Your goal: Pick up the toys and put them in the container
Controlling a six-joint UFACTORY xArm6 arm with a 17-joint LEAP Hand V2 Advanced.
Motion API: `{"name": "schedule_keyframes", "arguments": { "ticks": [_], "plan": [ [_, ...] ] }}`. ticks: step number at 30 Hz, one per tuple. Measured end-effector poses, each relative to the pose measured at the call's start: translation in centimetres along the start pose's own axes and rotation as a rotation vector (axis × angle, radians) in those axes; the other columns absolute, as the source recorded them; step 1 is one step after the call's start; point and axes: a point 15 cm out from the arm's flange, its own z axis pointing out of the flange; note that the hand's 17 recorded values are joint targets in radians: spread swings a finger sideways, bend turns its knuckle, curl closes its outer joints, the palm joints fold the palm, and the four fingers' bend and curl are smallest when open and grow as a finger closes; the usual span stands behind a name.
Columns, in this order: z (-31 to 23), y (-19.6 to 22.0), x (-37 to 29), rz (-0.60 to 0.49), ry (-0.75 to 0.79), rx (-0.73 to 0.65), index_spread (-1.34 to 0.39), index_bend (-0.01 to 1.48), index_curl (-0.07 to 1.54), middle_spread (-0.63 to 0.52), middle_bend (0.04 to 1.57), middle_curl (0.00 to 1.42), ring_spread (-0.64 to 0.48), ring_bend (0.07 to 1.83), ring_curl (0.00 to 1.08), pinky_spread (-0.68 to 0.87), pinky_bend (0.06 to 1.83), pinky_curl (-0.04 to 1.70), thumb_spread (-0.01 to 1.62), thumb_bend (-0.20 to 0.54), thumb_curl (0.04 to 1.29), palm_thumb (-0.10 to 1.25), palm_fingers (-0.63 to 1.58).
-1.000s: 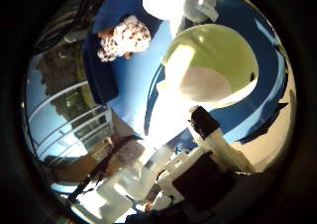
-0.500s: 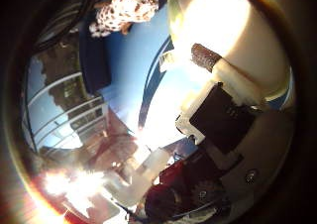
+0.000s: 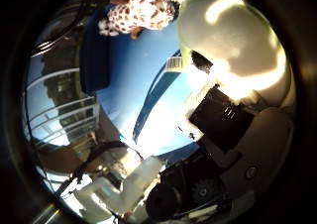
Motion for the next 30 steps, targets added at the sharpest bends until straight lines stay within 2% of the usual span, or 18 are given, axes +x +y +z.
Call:
{"name": "schedule_keyframes", "arguments": {
  "ticks": [5, 14, 20, 30],
  "plan": [
    [-1.9, 0.4, -0.2, 0.001, 0.015, 0.021, -0.73, 1.04, 0.1, -0.32, 1.11, 1.13, -0.13, 1.44, 0.84, 0.16, 1.7, 0.56, 1.01, -0.006, 0.67, 1.07, 0.86],
    [-6.5, 2.3, -4.3, -0.036, -0.007, 0.013, -0.79, 1.21, 0.1, -0.33, 1.17, 1.22, -0.14, 1.51, 0.87, 0.13, 1.76, 0.63, 1.05, -0.011, 0.74, 1.06, 0.78],
    [-12.7, 1.8, -10.5, -0.127, -0.028, 0.079, -0.8, 1.3, 0.08, -0.33, 1.2, 1.26, -0.14, 1.54, 0.88, 0.12, 1.77, 0.66, 1.06, -0.011, 0.78, 1.06, 0.74],
    [-23.4, -0.9, -27.2, -0.316, -0.076, 0.256, -0.78, 1.4, 0.03, -0.33, 1.23, 1.28, -0.14, 1.58, 0.88, 0.12, 1.78, 0.71, 1.08, -0.012, 0.83, 1.04, 0.7]
  ]
}}
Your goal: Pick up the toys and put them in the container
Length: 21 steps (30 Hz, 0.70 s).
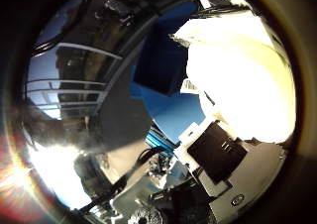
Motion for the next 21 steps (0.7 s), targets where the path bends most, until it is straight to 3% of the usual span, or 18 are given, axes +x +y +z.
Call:
{"name": "schedule_keyframes", "arguments": {
  "ticks": [5, 12, 15, 18, 19, 21],
  "plan": [
    [0.3, -4.8, -8.0, -0.086, -0.029, 0.009, -0.77, 1.43, 0.0, -0.32, 1.24, 1.29, -0.14, 1.6, 0.87, 0.11, 1.78, 0.72, 1.09, -0.011, 0.85, 1.04, 0.7],
    [6.6, -11.1, -13.9, -0.106, -0.097, -0.054, -0.74, 1.48, -0.02, -0.32, 1.25, 1.29, -0.14, 1.62, 0.87, 0.11, 1.78, 0.75, 1.11, -0.034, 0.82, 0.91, 0.65],
    [9.9, -12.4, -15.2, -0.102, -0.102, -0.104, -0.75, 1.42, -0.03, -0.31, 1.25, 1.27, -0.12, 1.62, 0.85, 0.12, 1.75, 0.76, 1.12, -0.034, 0.78, 0.89, 0.57],
    [11.3, -12.4, -15.8, -0.099, -0.103, -0.137, -0.67, 1.36, -0.02, -0.29, 1.17, 1.18, -0.04, 1.53, 0.77, 0.17, 1.69, 0.72, 1.12, -0.044, 0.73, 0.83, 0.58],
    [11.7, -12.3, -15.9, -0.102, -0.104, -0.147, -0.6, 1.33, 0.0, -0.27, 1.1, 1.14, 0.0, 1.46, 0.75, 0.19, 1.65, 0.71, 1.12, -0.044, 0.71, 0.81, 0.5],
    [12.4, -11.9, -16.3, -0.108, -0.104, -0.175, -0.45, 1.13, -0.01, -0.23, 0.88, 1.03, 0.07, 1.34, 0.71, 0.25, 1.61, 0.71, 1.12, -0.044, 0.68, 0.78, 0.07]
  ]
}}
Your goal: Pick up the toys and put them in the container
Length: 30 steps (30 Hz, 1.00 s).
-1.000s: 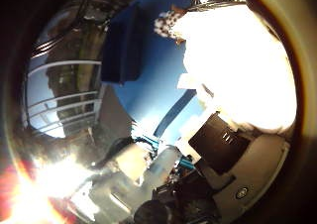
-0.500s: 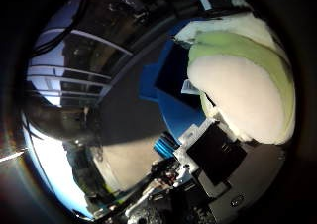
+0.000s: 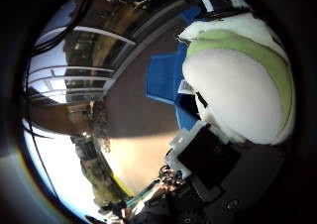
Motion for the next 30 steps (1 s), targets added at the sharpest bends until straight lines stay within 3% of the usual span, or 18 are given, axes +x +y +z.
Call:
{"name": "schedule_keyframes", "arguments": {
  "ticks": [2, 4, 8, 11, 22, 30],
  "plan": [
    [0.8, 0.8, 0.0, 0.0, -0.002, -0.046, -0.37, 1.01, 0.0, -0.15, 0.62, 0.87, 0.14, 1.13, 0.61, 0.31, 1.47, 0.64, 1.12, -0.039, 0.64, 0.76, -0.23],
    [2.0, 1.6, 0.2, -0.004, -0.003, -0.106, -0.36, 0.91, 0.01, -0.09, 0.48, 0.78, 0.19, 0.97, 0.52, 0.34, 1.36, 0.58, 1.11, -0.039, 0.62, 0.74, -0.31],
    [2.2, 1.6, 0.9, -0.023, -0.006, -0.117, -0.41, 0.62, 0.01, 0.02, 0.25, 0.6, 0.25, 0.71, 0.39, 0.39, 1.14, 0.46, 1.09, -0.041, 0.56, 0.71, -0.28],
    [1.9, 1.7, 1.8, -0.018, -0.009, -0.115, -0.42, 0.49, 0.02, 0.06, 0.17, 0.53, 0.27, 0.61, 0.34, 0.41, 1.04, 0.41, 1.08, -0.04, 0.52, 0.7, -0.21],
    [-3.8, 3.3, 6.6, 0.042, -0.001, -0.009, -0.41, 0.25, 0.1, 0.11, 0.14, 0.37, 0.3, 0.47, 0.3, 0.46, 0.88, 0.31, 1.07, -0.034, 0.45, 0.69, -0.07],
    [-10.1, 8.7, 19.2, 0.211, 0.11, 0.087, -0.34, 0.19, 0.17, 0.11, 0.16, 0.33, 0.3, 0.45, 0.3, 0.46, 0.83, 0.27, 1.06, -0.03, 0.43, 0.7, 0.01]
  ]
}}
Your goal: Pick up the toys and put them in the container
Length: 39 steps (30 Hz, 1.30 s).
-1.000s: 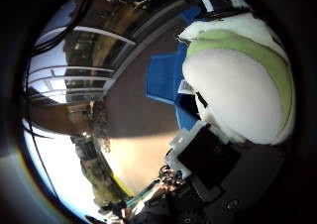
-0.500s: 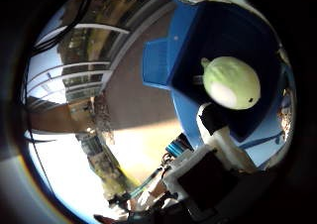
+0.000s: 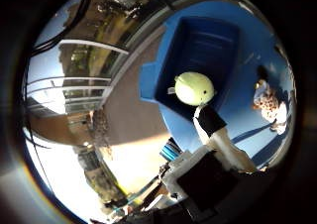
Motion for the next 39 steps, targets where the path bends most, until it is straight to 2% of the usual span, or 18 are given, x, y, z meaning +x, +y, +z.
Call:
{"name": "schedule_keyframes", "arguments": {
  "ticks": [6, 13, 24, 31, 33, 36, 37, 39],
  "plan": [
    [0.2, 3.4, 11.3, 0.145, 0.065, -0.02, -0.29, 0.17, 0.2, 0.11, 0.17, 0.32, 0.3, 0.44, 0.3, 0.47, 0.83, 0.26, 1.07, -0.032, 0.42, 0.69, 0.02],
    [5.5, 6.4, 22.0, 0.282, 0.092, -0.088, -0.24, 0.16, 0.21, 0.12, 0.18, 0.32, 0.29, 0.45, 0.31, 0.47, 0.83, 0.24, 1.07, -0.032, 0.41, 0.68, 0.04],
    [15.4, 6.8, 28.4, 0.342, 0.076, -0.159, -0.2, 0.16, 0.22, 0.12, 0.18, 0.32, 0.29, 0.45, 0.31, 0.48, 0.84, 0.23, 1.07, -0.031, 0.41, 0.68, 0.06],
    [21.5, 7.4, 28.8, 0.344, 0.029, -0.241, -0.16, 0.17, 0.23, 0.11, 0.19, 0.33, 0.29, 0.45, 0.31, 0.48, 0.83, 0.21, 1.07, -0.031, 0.4, 0.68, 0.11],
    [22.5, 7.5, 28.6, 0.342, 0.021, -0.257, -0.12, 0.18, 0.24, 0.08, 0.21, 0.34, 0.29, 0.46, 0.31, 0.48, 0.82, 0.2, 1.07, -0.032, 0.4, 0.68, 0.2],
    [23.3, 7.5, 28.5, 0.326, 0.028, -0.279, -0.12, 0.2, 0.25, 0.01, 0.24, 0.35, 0.28, 0.58, 0.32, 0.48, 0.81, 0.17, 1.07, -0.031, 0.4, 0.68, 0.47],
    [23.3, 7.7, 28.6, 0.323, 0.039, -0.287, -0.14, 0.19, 0.25, -0.02, 0.28, 0.36, 0.26, 0.65, 0.34, 0.49, 0.86, 0.17, 1.07, -0.031, 0.4, 0.68, 0.65],
    [23.2, 7.7, 28.7, 0.307, 0.056, -0.3, -0.21, 0.12, 0.22, -0.07, 0.47, 0.43, 0.22, 0.79, 0.38, 0.46, 0.92, 0.18, 1.07, -0.031, 0.4, 0.68, 0.93]
  ]
}}
